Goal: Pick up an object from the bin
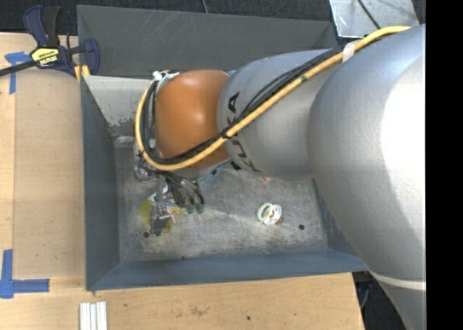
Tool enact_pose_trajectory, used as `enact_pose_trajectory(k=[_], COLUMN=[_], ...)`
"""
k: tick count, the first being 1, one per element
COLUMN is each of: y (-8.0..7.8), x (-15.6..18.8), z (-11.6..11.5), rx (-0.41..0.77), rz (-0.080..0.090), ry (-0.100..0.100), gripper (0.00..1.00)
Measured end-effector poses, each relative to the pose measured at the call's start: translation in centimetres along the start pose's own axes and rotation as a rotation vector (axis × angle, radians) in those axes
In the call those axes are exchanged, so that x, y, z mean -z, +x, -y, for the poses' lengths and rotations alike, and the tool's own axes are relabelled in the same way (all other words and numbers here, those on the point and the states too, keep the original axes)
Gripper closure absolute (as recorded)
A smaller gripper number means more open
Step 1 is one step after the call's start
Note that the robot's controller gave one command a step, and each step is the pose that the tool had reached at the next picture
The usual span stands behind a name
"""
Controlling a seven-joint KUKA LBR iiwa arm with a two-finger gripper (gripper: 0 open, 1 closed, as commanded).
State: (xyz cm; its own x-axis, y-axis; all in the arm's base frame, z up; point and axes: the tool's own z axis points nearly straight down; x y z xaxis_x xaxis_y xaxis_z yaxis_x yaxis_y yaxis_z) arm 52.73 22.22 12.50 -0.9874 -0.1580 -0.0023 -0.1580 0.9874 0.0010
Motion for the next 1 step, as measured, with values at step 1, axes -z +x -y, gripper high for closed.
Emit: enact_pose_trajectory(k=[1], y=[0.14], x=[-4.61], z=[2.30], rx=[0.297], rz=[0.006], ry=[-0.007], gripper=[1.00])
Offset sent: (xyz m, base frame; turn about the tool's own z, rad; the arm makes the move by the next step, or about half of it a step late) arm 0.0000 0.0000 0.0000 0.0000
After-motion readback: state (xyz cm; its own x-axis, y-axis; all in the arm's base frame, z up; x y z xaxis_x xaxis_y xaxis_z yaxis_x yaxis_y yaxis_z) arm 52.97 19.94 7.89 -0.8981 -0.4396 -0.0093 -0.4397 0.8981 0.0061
